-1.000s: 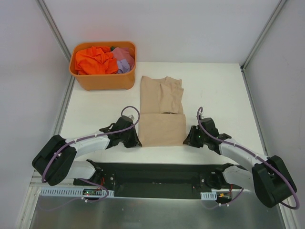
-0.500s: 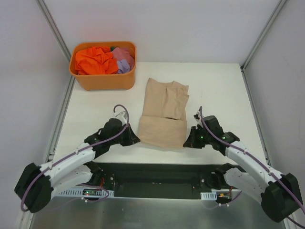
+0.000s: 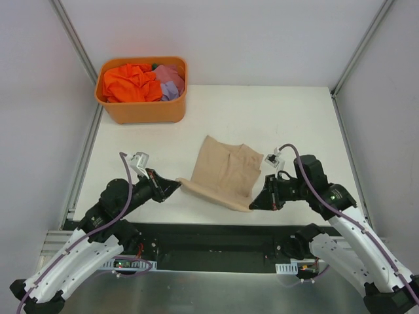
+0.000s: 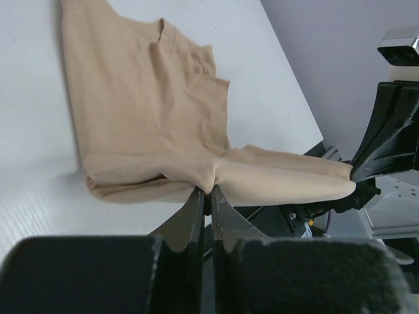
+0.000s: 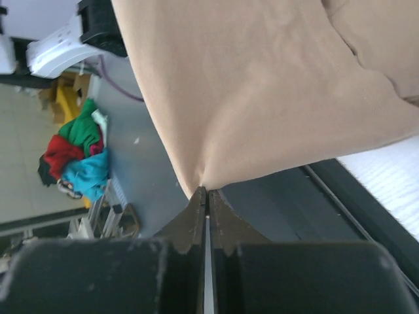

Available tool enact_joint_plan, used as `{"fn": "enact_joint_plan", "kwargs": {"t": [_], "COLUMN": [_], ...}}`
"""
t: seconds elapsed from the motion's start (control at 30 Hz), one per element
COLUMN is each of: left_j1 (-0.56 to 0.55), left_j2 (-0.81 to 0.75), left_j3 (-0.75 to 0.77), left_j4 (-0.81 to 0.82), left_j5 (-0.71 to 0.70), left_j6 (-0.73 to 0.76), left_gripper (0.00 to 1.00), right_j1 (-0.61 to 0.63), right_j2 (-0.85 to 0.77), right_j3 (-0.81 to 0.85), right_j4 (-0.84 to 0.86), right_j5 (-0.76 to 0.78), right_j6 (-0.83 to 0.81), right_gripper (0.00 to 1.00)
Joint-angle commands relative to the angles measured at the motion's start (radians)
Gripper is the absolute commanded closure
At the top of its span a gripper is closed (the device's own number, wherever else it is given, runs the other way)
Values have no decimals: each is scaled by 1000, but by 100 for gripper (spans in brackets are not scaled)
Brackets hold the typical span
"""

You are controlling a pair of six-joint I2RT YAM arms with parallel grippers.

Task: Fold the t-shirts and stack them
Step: Grab one side of the 2/3 rectangular tshirt with both arms, then fold the long partially folded tshirt into a neat square

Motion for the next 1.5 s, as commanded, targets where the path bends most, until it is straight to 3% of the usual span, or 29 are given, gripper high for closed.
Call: {"fn": "enact_joint_plan", "kwargs": {"t": [0.0,0.27,0.43,0.93,1.2,1.47], "left_j1": [-5,-3,-3,3,26,75], "left_j2": [-38,102,288,802,1080,1322], "left_j3": [67,122,208,468,646,798], "left_j4": [-25,-24,25,96,96,98], "left_j5": [-54,-216,-305,-548,-580,-457], "left_j6": [59,58,69,109,136,152], "left_gripper": [100,100,100,100,100,100], "right_j1": [6,-3,-47,-179,-256,-294], "right_j2": [-29,-7,21,239,372,504], "right_j3": [11,28,68,134,126,91], "right_j4": [21,-6,5,66,141,305], "right_j5": [-156,-9,147,387,457,523], "right_j6": [10,8,-15,-85,-58,-1], "right_gripper": [99,99,99,99,99,99]}}
